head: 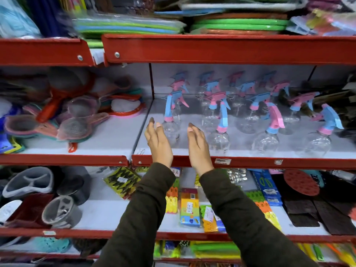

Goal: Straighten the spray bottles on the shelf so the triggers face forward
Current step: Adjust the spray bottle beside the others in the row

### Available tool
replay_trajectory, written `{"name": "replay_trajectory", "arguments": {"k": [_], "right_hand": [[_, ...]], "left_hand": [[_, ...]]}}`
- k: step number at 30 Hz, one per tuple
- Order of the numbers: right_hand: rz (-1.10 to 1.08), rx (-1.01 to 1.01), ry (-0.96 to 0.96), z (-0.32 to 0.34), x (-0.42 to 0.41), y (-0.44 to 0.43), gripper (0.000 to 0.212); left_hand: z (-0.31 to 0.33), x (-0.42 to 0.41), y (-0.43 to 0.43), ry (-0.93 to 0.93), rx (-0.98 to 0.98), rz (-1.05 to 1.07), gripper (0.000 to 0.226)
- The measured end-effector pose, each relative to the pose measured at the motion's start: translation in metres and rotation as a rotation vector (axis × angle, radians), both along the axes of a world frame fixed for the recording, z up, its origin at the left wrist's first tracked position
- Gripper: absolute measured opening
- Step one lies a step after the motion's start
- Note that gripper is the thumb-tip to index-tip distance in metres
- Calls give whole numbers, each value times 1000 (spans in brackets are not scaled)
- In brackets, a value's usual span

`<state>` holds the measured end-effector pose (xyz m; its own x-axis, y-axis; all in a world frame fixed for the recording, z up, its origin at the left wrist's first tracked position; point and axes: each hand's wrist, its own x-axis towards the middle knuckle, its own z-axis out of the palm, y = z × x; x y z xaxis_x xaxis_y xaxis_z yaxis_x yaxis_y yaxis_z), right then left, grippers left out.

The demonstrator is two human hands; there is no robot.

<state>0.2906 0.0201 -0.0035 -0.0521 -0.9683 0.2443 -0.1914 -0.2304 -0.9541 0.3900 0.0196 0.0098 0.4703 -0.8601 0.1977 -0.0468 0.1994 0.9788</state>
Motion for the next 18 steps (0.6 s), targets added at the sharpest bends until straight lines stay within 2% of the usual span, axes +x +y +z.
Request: {"name": "replay_trajectory", "arguments": {"k": [4,8,11,14,18], "right_hand": [[25,122,8,5,29,-26,47],[38,209,-49,5,37,-35,43],[34,215,-104,-5,33,-36,42],[41,188,-103,-15,26,-30,47],[49,188,-73,-19,23,-17,45]], "left_hand": [[0,24,-32,94,198,-177,76],[-27,35,-55,91,233,-268,64],[-31,41,-49,92,240,-278,77],[-23,47,-27,56,225,-313,69],[-23,46,-12,13,218,-343,82]]}}
